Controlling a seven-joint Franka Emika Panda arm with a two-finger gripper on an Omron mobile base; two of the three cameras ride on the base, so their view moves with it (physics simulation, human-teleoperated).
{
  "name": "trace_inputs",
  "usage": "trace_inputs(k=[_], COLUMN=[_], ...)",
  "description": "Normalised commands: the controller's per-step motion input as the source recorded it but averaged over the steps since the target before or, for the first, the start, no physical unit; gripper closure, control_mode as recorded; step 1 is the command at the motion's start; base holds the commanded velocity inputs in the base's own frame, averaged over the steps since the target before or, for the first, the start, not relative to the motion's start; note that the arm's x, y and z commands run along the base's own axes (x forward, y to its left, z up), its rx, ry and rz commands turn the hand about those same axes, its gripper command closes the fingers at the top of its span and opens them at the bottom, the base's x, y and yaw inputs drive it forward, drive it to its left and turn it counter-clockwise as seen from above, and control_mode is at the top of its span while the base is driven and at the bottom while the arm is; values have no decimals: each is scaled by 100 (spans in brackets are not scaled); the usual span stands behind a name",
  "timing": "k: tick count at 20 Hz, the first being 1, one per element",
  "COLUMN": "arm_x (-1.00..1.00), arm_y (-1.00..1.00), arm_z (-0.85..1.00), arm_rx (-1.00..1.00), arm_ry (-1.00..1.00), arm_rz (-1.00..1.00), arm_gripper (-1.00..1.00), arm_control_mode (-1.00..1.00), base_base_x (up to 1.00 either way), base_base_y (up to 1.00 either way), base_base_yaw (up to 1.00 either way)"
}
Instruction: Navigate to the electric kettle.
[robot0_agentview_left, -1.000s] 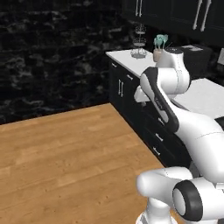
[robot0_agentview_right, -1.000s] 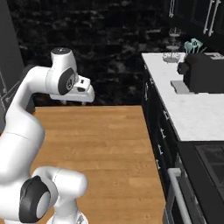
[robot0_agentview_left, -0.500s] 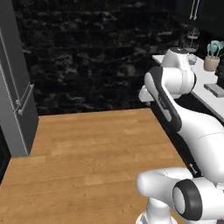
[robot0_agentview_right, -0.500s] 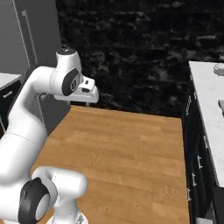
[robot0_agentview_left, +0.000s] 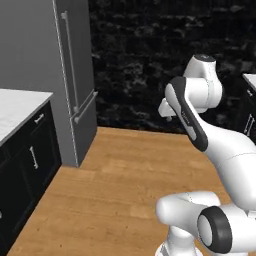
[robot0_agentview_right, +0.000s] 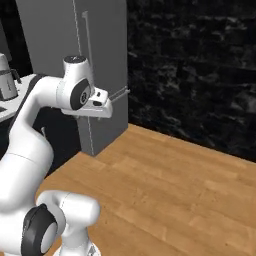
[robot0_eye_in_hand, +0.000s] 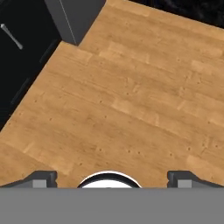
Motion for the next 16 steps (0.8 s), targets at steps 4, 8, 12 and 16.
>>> trace_inputs(k=[4, 8, 12, 16], arm_x=[0, 0, 0, 0], arm_y=[0, 0, 0, 0], arm_z=[0, 0, 0, 0], arm_rx=[0, 0, 0, 0], arm_ry=[0, 0, 0, 0], arm_rz=[0, 0, 0, 0], arm_gripper=[-100, -100, -100, -100], arm_control_mode=[100, 100, 100, 100], base_base_x=[85, 94, 79, 82], base_base_y=[-7, -18, -13, -13], base_base_yaw=[53, 59, 63, 61])
